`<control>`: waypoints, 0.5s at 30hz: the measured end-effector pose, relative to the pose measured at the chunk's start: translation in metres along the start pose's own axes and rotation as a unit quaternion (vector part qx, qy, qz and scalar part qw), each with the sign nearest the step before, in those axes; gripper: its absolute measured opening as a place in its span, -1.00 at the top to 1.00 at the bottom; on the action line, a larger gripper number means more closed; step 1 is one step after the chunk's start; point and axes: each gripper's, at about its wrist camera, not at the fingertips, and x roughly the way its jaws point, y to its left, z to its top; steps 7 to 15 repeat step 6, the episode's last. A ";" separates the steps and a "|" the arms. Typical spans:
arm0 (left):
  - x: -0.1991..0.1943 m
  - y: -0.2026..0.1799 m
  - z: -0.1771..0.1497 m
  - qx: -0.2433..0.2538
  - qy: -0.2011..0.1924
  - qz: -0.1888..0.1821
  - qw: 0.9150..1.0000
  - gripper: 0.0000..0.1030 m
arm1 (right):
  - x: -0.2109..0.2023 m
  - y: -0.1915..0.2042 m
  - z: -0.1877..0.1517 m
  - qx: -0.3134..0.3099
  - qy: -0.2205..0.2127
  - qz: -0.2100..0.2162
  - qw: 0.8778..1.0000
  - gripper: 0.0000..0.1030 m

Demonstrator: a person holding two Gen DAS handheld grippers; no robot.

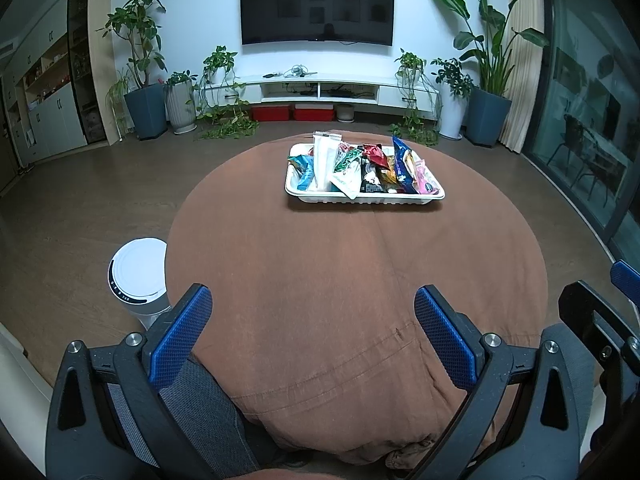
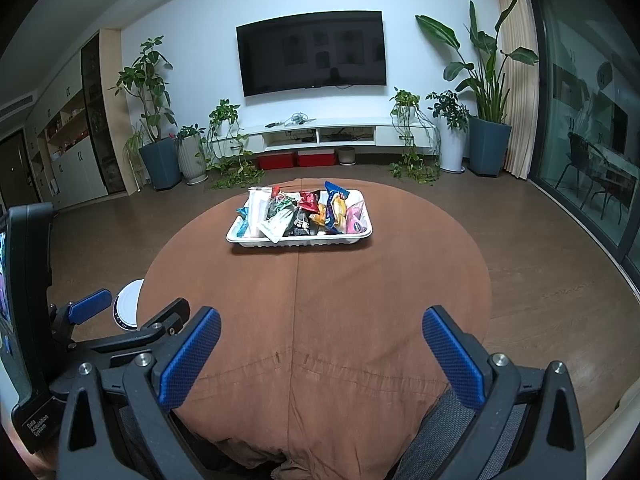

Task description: Organize snacks

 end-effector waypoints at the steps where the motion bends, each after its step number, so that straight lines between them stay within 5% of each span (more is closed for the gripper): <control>1: 0.000 0.000 -0.001 0.001 -0.002 0.002 1.000 -0.99 | 0.001 0.000 0.001 0.000 0.000 0.000 1.000 -1.00; 15: 0.003 0.002 -0.008 0.000 -0.001 0.002 1.000 -0.99 | -0.003 -0.002 -0.010 0.007 0.006 0.003 1.000 -1.00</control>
